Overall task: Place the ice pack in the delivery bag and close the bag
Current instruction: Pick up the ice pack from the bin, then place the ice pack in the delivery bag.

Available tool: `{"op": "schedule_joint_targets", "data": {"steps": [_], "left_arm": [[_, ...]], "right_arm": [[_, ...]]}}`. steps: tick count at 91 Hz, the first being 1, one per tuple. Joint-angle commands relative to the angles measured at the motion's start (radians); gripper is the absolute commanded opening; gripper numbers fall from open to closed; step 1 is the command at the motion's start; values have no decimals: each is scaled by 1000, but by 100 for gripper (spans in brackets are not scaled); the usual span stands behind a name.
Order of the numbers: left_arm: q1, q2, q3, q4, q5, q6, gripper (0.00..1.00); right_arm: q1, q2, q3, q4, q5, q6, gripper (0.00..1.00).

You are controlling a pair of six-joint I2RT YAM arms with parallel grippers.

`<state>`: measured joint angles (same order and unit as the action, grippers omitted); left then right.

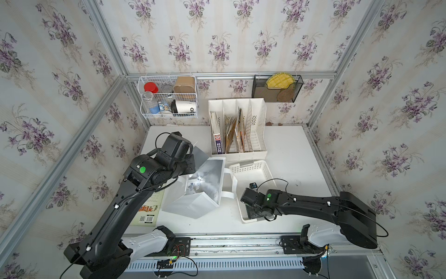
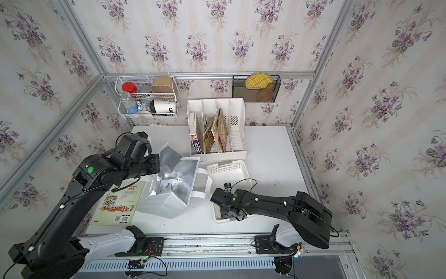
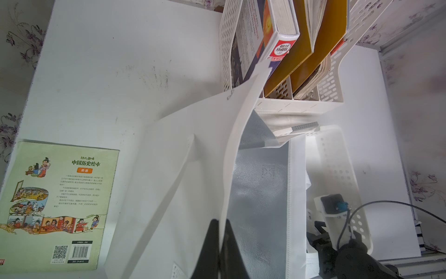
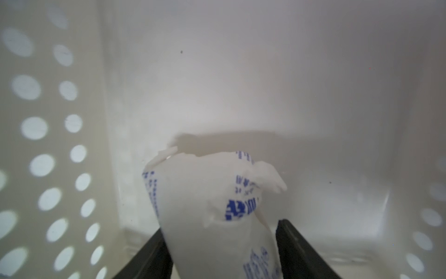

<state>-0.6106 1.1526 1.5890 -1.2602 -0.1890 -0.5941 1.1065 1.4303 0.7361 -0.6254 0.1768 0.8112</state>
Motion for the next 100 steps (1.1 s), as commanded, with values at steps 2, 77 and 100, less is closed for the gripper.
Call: {"op": "schedule_joint_targets", "data": {"steps": [2,77,100], "left_arm": [[0,-4,0,11,6,-8,0],[0,-4,-18,64,158,29,0],[0,-5,-14,68,196,23,0]], "right_arm": [[-13,12,-15,44,-14,-4,59],[-58,-378,481,128,-138,-203,0],[0,-54,672,176,-212,-246,1]]}}
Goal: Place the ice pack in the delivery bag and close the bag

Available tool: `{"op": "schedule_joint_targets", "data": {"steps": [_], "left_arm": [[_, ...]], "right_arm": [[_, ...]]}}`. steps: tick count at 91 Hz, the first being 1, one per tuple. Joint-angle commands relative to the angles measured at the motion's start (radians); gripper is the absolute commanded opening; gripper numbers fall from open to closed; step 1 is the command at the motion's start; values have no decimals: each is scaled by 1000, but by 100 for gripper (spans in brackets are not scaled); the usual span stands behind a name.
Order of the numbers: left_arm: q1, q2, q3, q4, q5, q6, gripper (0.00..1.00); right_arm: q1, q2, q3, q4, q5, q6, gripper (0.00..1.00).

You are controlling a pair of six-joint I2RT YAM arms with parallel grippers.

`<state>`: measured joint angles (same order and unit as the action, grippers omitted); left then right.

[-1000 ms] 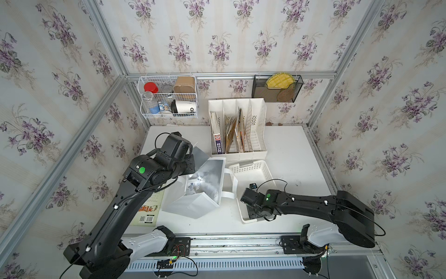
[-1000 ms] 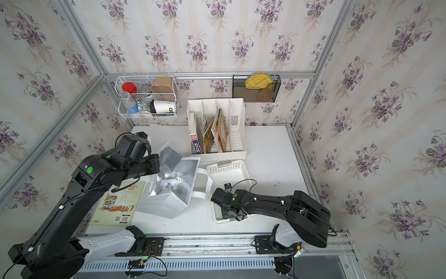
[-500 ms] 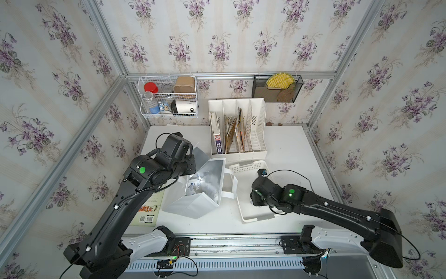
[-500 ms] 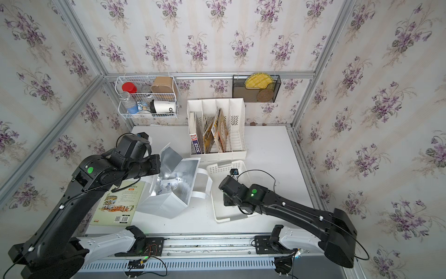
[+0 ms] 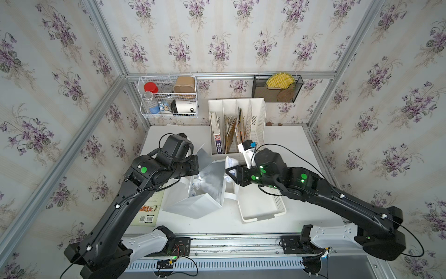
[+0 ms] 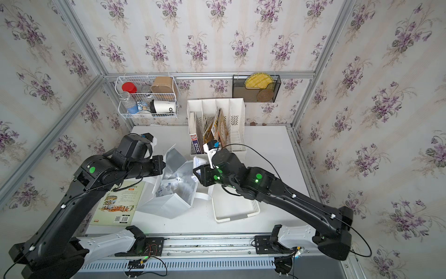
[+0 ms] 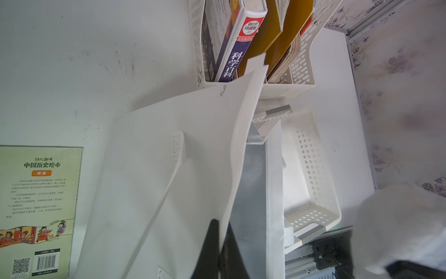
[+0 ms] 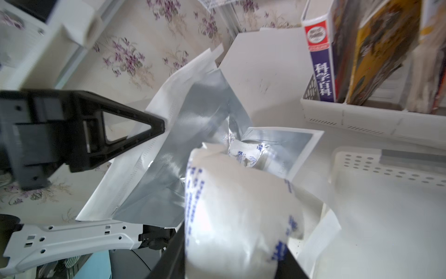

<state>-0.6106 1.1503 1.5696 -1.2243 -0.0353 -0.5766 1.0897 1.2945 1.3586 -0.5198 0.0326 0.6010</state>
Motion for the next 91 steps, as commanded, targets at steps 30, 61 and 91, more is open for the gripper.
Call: {"op": "schedule_joint_targets", "data": {"steps": [30,61,91], "left_arm": [[-1,0,22,19,25,5,0],[0,-23,6,65,22,-11,0],[1,-31,1,43,-34,-15,0]], "right_arm": [[44,300,135,155,-145,-54,27],[40,153,49,153,17,-112,97],[-187,-198,-266,63,361,29,62]]}}
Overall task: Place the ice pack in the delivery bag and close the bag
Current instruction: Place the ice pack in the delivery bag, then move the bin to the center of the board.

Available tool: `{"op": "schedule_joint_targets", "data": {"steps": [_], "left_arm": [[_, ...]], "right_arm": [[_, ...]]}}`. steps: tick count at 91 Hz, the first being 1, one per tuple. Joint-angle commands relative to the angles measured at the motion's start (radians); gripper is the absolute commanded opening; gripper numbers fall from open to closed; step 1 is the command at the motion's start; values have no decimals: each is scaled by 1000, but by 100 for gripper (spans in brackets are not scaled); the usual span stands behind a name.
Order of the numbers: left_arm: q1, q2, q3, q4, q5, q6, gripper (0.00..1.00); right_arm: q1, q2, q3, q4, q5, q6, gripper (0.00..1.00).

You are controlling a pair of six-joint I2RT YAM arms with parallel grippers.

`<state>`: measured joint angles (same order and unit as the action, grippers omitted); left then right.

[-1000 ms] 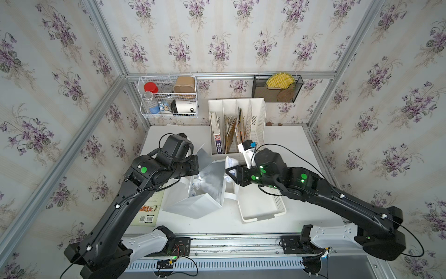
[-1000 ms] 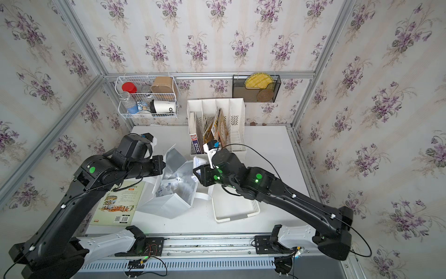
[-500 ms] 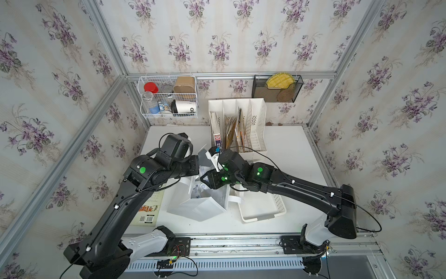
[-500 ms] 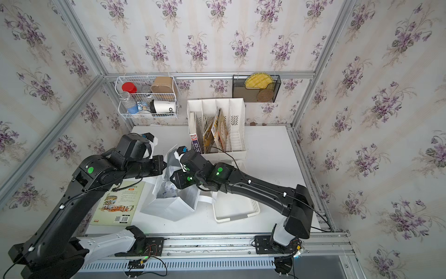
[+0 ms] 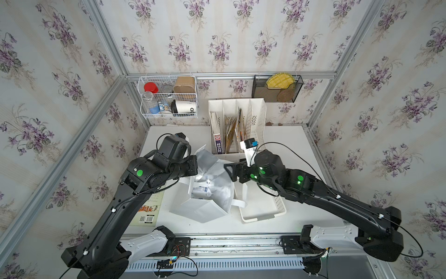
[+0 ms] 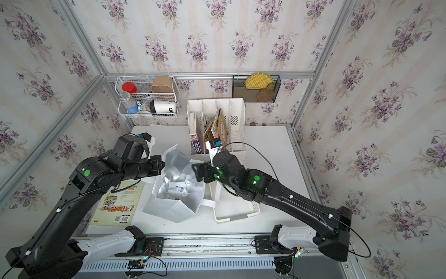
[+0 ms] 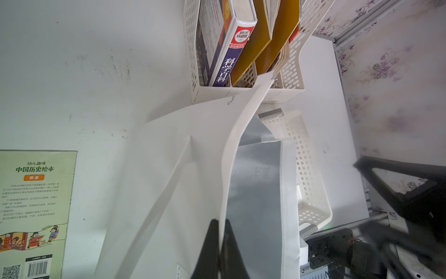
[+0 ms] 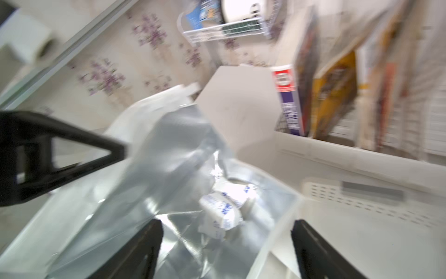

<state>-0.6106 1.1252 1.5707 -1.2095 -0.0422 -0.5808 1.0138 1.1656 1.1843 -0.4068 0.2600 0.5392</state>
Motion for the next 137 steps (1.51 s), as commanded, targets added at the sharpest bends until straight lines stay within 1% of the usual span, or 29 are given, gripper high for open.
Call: {"op": "schedule_joint_targets", "data": {"steps": [1,6,13,17,23,26,31,36,49,61,64,69,85,101,115,127,132,137], "left_arm": [[0,-7,0,28,-27,-11,0],[1,-10,3,28,-27,-10,0],[1,-11,8,25,-32,-6,0],[0,-10,8,25,-35,-6,0],[0,-10,7,23,-36,-10,0],[0,-9,7,24,-31,-11,0],[1,-7,5,22,-24,-13,0],[0,-5,6,23,-18,-14,0],[1,-3,18,13,-8,-9,0],[0,-6,24,3,-2,-4,0],[0,-9,25,3,2,-1,0],[0,-15,24,5,9,5,0],[0,-26,14,16,38,20,0],[1,-19,11,27,97,31,0],[0,-15,19,37,107,30,0],[0,-11,17,57,165,41,0],[0,-8,21,54,184,49,0],[0,-9,24,52,207,62,0]], "right_arm": [[-131,-77,-106,-51,125,95,59],[-223,-101,-179,-61,66,108,45],[-309,-86,-258,-70,16,115,33],[-333,-59,-295,-61,4,114,28],[-360,1,-330,-37,-24,114,14],[-370,36,-337,-21,-50,114,9],[-384,94,-341,17,-81,108,4],[-393,159,-334,53,-106,100,0],[-421,290,-289,129,-101,82,0],[-461,395,-246,131,-37,73,0],[-505,414,-236,126,-21,68,0],[-538,448,-225,115,-2,59,0],[-635,499,-222,132,-9,30,0],[-685,541,-173,152,-9,-29,0],[-732,625,-94,154,-57,-70,0],[-767,690,-46,152,-118,-80,0],[-771,687,-50,149,-143,-87,0],[-771,648,-75,167,-180,-93,0]]}}
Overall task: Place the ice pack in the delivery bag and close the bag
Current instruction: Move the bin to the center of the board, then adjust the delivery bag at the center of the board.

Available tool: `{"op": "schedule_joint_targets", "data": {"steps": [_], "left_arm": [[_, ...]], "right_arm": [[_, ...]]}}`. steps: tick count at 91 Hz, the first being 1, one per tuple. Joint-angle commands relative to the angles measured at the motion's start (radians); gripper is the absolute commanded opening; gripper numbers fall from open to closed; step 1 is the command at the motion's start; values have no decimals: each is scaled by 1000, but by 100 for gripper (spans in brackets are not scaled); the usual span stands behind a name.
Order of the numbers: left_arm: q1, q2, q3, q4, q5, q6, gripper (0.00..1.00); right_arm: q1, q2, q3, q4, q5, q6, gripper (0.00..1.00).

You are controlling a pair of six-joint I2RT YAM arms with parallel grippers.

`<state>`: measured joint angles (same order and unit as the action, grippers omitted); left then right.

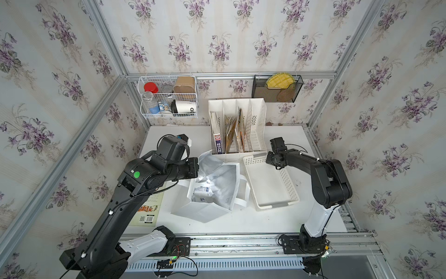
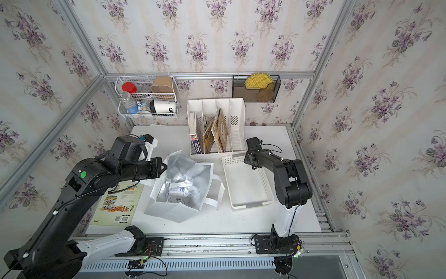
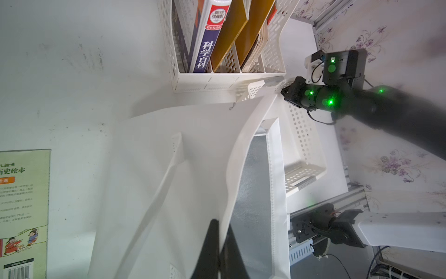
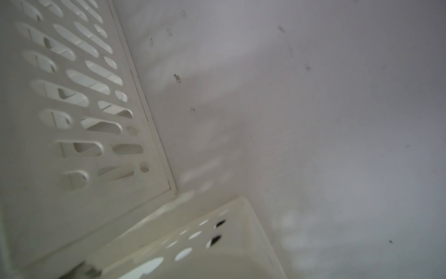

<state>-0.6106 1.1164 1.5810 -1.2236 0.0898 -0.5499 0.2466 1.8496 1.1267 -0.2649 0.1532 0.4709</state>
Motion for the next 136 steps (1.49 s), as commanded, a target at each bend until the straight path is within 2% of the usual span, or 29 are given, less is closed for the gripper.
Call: {"op": "schedule_joint_targets", "data": {"steps": [1,17,38,42,51,59,64,74,82,101,112,126,136], "left_arm": [[0,-2,14,66,80,32,0],[0,-18,20,85,144,60,0],[0,-34,18,81,148,87,0],[0,-31,18,81,158,92,0],[0,-20,19,90,186,110,0],[1,-3,23,99,215,129,0],[-1,10,31,102,228,139,0],[0,34,41,115,246,164,0],[2,58,58,113,261,186,0],[2,90,71,111,236,218,0],[6,108,77,102,218,244,0],[17,113,79,100,188,269,0],[30,115,70,101,183,278,0]], "right_arm": [[-3,-50,-25,31,-83,-28,1],[-3,-317,-110,74,-251,-70,6],[26,-646,-109,20,-487,-157,50],[49,-685,-102,6,-514,-168,62],[170,-770,-87,-12,-545,-213,83],[321,-807,-65,-50,-505,-250,92],[401,-814,-54,-72,-484,-263,94],[495,-811,-41,-121,-424,-280,96],[544,-793,-45,-145,-357,-295,96],[667,-698,-10,-199,-301,-319,97],[697,-702,-29,-165,-280,-292,96],[700,-685,-50,-191,-94,-255,91],[699,-645,-49,-206,-58,-240,85]]}}
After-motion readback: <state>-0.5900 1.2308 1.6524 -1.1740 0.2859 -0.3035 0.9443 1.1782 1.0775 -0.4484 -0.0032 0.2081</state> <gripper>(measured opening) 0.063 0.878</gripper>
